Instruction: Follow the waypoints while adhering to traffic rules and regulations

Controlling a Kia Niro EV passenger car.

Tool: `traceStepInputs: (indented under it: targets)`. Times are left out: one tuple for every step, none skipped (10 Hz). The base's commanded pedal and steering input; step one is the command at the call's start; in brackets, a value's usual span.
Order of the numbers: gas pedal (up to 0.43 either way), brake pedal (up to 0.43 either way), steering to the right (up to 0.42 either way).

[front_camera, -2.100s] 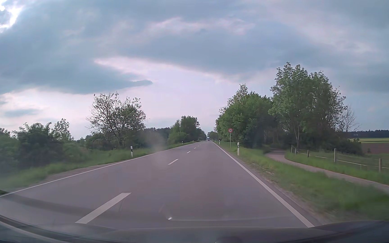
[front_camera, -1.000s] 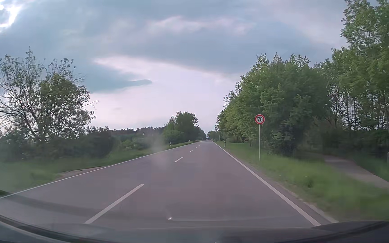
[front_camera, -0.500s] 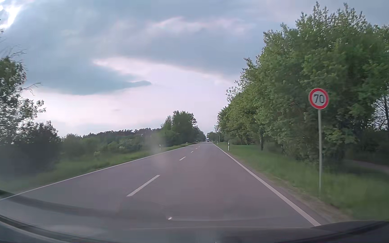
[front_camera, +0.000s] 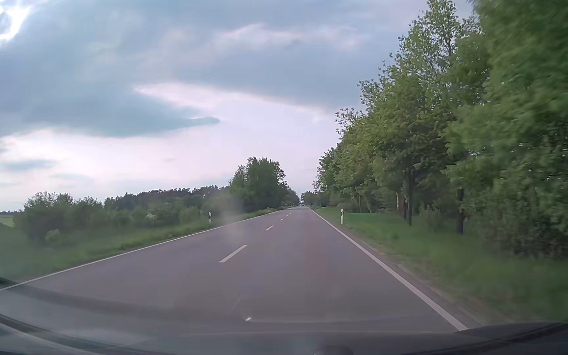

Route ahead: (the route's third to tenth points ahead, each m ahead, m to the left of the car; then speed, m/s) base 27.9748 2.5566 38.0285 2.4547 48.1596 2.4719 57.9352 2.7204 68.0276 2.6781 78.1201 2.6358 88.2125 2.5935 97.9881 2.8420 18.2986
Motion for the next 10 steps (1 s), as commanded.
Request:
traceStepInputs:
  targets:
    - [0.209,0.000,0.001]
    - [0.209,0.000,0.001]
    - [0.209,0.000,0.001]
    - [0.209,0.000,0.001]
    - [0.209,0.000,0.001]
    - [0.209,0.000,0.001]
    - [0.209,0.000,0.001]
    - [0.209,0.000,0.001]
    - [0.209,0.000,0.001]
    - [0.209,0.000,0.001]
